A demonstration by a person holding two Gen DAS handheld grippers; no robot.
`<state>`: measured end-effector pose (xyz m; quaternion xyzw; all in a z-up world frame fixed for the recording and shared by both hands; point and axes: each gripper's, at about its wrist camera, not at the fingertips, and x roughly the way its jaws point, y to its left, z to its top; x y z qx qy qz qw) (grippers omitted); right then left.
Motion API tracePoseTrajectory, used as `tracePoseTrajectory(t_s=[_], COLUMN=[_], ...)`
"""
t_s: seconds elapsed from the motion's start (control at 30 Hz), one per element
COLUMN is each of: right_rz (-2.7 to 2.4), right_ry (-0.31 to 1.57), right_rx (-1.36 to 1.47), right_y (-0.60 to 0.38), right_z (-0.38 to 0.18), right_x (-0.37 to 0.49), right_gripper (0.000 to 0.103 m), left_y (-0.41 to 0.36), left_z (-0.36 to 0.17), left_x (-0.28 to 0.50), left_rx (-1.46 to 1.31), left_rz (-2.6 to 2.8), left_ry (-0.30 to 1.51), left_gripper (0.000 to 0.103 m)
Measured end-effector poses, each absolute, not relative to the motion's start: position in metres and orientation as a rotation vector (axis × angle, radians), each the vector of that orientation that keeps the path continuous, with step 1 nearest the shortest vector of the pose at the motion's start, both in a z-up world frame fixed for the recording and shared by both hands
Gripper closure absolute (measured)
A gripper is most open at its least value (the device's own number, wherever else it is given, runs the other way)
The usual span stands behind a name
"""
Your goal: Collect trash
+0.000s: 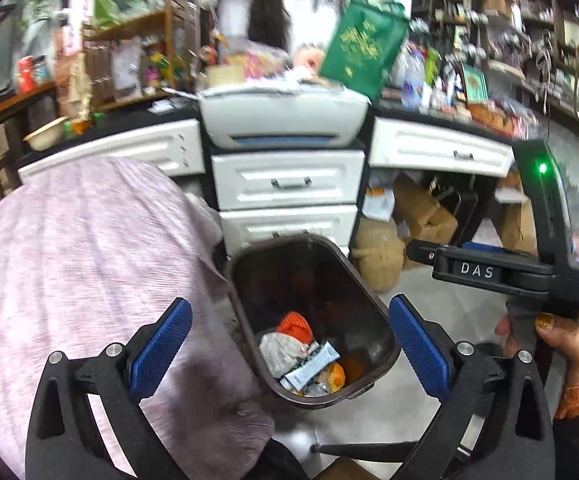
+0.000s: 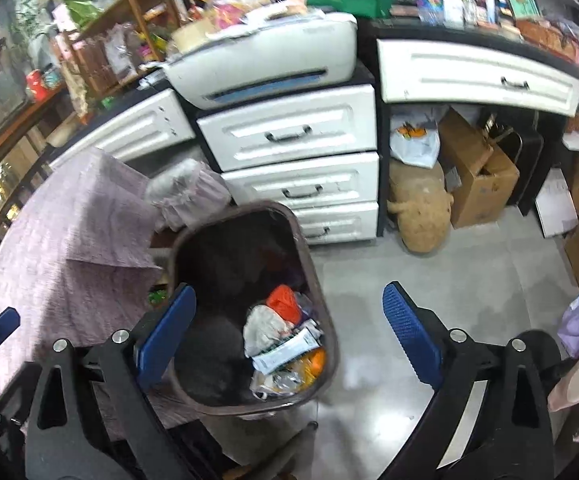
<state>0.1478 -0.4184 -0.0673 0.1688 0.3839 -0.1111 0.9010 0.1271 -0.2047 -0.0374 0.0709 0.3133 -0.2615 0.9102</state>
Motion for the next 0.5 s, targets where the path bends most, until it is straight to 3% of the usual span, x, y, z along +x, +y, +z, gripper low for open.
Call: tracePoseTrajectory(t_s=[0.5], right_rz=[-0.071], right_ry=[0.611], right_rx=[0.138], right_y=[-0.299], right_z=[0.008], right_x=[0.097], right_gripper=[0.006], left_y=[-0.114], left_z=[0.007], left_x=[0.074], left_rx=[0.114], left_rz=[-0.321], left_ry=[0.481], left_gripper=[0.006])
